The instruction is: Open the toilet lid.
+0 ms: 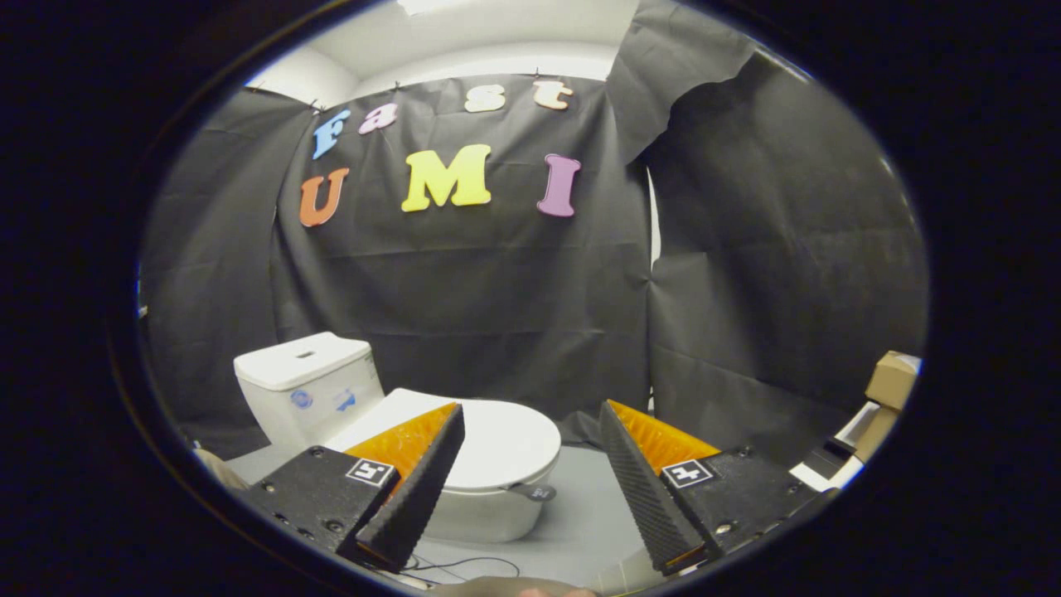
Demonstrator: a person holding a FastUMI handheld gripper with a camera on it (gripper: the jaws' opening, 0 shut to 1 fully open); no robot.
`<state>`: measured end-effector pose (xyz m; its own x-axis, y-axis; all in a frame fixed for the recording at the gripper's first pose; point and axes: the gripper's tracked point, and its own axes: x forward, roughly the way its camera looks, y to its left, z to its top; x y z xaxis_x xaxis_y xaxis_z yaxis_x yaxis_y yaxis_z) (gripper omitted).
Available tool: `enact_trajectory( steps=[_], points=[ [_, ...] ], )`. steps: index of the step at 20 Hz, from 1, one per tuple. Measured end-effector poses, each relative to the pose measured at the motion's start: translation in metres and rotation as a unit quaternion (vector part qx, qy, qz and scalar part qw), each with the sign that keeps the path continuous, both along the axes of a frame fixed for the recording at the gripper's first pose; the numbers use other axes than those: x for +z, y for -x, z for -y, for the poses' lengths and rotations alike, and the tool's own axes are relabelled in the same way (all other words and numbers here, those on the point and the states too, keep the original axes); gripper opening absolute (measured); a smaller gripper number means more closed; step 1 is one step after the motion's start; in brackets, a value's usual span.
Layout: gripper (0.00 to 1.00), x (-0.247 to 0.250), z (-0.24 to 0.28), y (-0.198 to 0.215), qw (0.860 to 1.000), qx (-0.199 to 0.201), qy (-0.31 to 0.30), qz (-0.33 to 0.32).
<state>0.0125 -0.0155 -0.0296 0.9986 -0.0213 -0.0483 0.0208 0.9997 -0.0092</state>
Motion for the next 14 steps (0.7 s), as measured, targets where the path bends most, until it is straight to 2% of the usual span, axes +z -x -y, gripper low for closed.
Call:
enact_trajectory(
  steps=[7,10,14],
  points=[
    [1.0,0.004,-0.005,-0.009,1.0,-0.006,0.001,-0.002],
    [1.0,-0.034,-0.012,-0.024,0.996,-0.001,-0.033,-0.081],
    [1.0,-0.037,-0.003,-0.059,0.992,-0.003,-0.05,-0.112]
  ],
)
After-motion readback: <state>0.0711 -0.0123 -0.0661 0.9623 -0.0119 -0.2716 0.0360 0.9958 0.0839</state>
